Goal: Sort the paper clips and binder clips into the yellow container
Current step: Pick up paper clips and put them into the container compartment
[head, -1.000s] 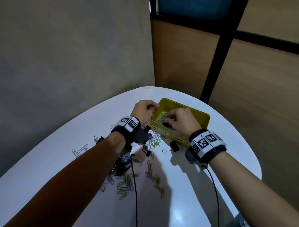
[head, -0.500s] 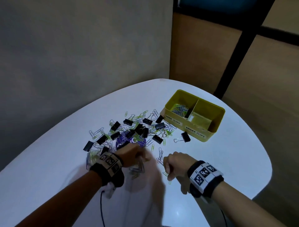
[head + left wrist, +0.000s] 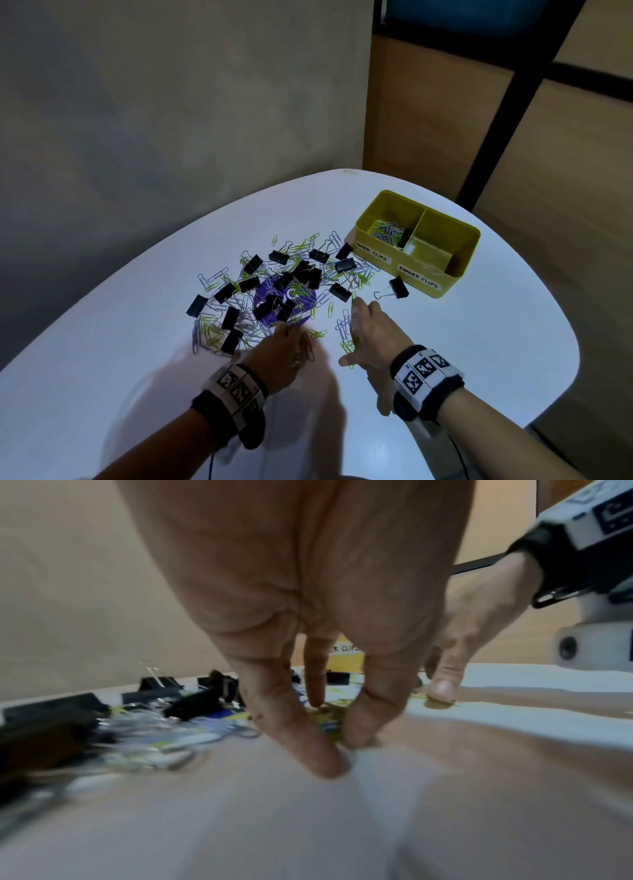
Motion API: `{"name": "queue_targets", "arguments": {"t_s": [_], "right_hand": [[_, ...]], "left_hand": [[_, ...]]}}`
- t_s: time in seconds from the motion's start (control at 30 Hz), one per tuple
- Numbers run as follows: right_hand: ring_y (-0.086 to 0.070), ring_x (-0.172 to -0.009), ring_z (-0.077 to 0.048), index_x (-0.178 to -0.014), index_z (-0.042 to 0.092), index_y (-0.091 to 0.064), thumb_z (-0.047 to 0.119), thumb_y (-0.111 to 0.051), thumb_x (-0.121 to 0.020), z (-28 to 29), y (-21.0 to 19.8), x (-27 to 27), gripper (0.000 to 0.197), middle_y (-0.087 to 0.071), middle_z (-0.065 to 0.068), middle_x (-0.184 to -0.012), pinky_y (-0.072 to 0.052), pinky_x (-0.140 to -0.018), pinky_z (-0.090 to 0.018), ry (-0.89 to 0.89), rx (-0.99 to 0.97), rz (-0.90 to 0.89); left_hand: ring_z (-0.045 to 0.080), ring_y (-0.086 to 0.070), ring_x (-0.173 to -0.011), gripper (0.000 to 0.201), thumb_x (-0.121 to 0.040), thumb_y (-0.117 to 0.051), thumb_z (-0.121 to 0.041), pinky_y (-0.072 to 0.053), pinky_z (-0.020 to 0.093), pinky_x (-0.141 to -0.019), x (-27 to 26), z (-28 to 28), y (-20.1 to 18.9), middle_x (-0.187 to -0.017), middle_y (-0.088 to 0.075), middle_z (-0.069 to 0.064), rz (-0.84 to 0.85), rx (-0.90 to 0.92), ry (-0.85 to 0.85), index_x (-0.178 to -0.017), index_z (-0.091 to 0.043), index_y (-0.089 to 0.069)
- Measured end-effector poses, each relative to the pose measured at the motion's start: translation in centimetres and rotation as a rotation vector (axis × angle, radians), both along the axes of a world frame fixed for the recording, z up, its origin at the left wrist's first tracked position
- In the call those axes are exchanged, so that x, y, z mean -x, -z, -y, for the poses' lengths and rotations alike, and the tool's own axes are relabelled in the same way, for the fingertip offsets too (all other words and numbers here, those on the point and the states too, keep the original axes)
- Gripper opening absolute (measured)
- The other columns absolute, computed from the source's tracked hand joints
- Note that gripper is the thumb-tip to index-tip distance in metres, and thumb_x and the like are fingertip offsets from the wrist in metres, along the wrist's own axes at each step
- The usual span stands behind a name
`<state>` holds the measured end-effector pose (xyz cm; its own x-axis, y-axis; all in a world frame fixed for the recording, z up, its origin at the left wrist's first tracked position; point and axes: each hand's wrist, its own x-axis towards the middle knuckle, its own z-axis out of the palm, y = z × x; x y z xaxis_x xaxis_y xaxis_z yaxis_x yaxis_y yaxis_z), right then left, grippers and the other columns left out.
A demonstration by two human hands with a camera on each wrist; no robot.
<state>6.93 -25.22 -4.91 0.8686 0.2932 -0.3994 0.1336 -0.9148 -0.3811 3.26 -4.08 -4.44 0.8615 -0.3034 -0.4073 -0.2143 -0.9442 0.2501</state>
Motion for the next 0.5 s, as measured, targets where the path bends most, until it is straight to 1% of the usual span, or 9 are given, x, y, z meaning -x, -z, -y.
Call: {"name": "queue_targets", "arguments": {"t_s": [0.07,0.17,0.2,0.23,0.3,0.37,0.43,0.47,0.5], "right_hand": [[-0.05,-0.108,-0.03,-0.128,0.01,-0.035,0.042,-0.083,-0.065,-0.6,0.2,0.3,0.085,-0.04,-0.01,-0.122,-0.047,-0.089,-0.037,-0.037,-0.008,0.002],[-0.054,-0.105,-0.031,-0.117,0.011,-0.043,0.029,-0.077,-0.075,-1.2,0.1,0.5,0.057,-0.041,-0.008,-0.118,-0.045,-0.087,-0.035,-0.062,-0.063,-0.007],[-0.055,-0.105,-0.031,-0.118,0.011,-0.043,0.026,-0.075,-0.078,-1.1,0.1,0.5,0.053,-0.042,-0.008,-0.118,-0.044,-0.086,-0.034,-0.052,-0.084,0.008],[-0.055,-0.106,-0.032,-0.121,0.011,-0.042,0.025,-0.074,-0.079,-1.0,0.1,0.5,0.055,-0.043,-0.009,-0.118,-0.044,-0.086,-0.034,-0.032,-0.095,0.022],[-0.052,-0.108,-0.032,-0.13,0.007,-0.034,0.029,-0.075,-0.077,-0.4,0.2,0.6,0.071,-0.045,-0.011,-0.118,-0.042,-0.085,-0.033,0.033,-0.113,0.057],[-0.049,-0.11,-0.033,-0.131,0.003,-0.03,0.04,-0.076,-0.074,0.0,0.3,1.1,0.082,-0.045,-0.013,-0.119,-0.041,-0.085,-0.033,0.103,-0.116,0.064],[-0.045,-0.113,-0.032,-0.131,0.002,-0.031,0.055,-0.072,-0.071,-0.1,0.6,1.6,0.09,-0.041,-0.013,-0.122,-0.041,-0.091,-0.036,0.097,-0.076,0.063],[-0.043,-0.113,-0.03,-0.13,0.003,-0.034,0.06,-0.07,-0.07,-0.5,0.7,1.9,0.09,-0.04,-0.012,-0.123,-0.041,-0.094,-0.036,0.081,-0.057,0.065],[-0.043,-0.113,-0.029,-0.128,0.005,-0.036,0.063,-0.07,-0.069,-0.9,0.8,2.1,0.09,-0.039,-0.011,-0.122,-0.042,-0.095,-0.037,0.071,-0.052,0.066]], "left_hand": [[0.031,-0.057,-0.103,0.042,-0.084,-0.056,-0.017,-0.046,0.037,-0.085,0.0,1.7,0.6,-0.122,-0.042,0.009,0.074,0.024,-0.04,-0.123,-0.009,-0.043],[0.03,-0.053,-0.107,0.036,-0.085,-0.049,-0.001,-0.041,0.035,-0.088,-1.2,3.7,1.1,-0.119,-0.046,0.012,0.103,0.087,-0.044,-0.12,-0.007,-0.048],[0.029,-0.053,-0.107,0.037,-0.082,-0.048,0.003,-0.042,0.035,-0.089,-1.7,4.0,1.2,-0.117,-0.048,0.013,0.114,0.107,-0.041,-0.118,-0.006,-0.05],[0.029,-0.053,-0.106,0.038,-0.08,-0.049,0.006,-0.044,0.035,-0.089,-2.1,4.3,1.0,-0.115,-0.05,0.013,0.13,0.129,-0.041,-0.116,-0.005,-0.052],[0.026,-0.053,-0.105,0.04,-0.075,-0.054,0.004,-0.046,0.034,-0.09,-2.8,4.0,1.1,-0.113,-0.051,0.011,0.184,0.189,-0.032,-0.114,-0.006,-0.054],[0.024,-0.052,-0.105,0.046,-0.07,-0.058,0.003,-0.048,0.034,-0.09,-3.5,3.2,1.3,-0.112,-0.053,0.01,0.261,0.201,0.005,-0.115,-0.006,-0.056],[0.029,-0.054,-0.103,0.052,-0.062,-0.061,0.005,-0.052,0.042,-0.083,-4.2,2.6,1.7,-0.11,-0.056,0.014,0.33,0.153,0.07,-0.114,-0.003,-0.058],[0.033,-0.054,-0.105,0.056,-0.061,-0.062,0.003,-0.052,0.046,-0.081,-4.5,2.4,1.9,-0.113,-0.056,0.016,0.336,0.117,0.086,-0.116,-0.002,-0.058],[0.034,-0.053,-0.109,0.057,-0.062,-0.062,0.0,-0.05,0.049,-0.083,-4.6,2.3,1.9,-0.118,-0.055,0.016,0.332,0.07,0.09,-0.119,-0.003,-0.056]]}}
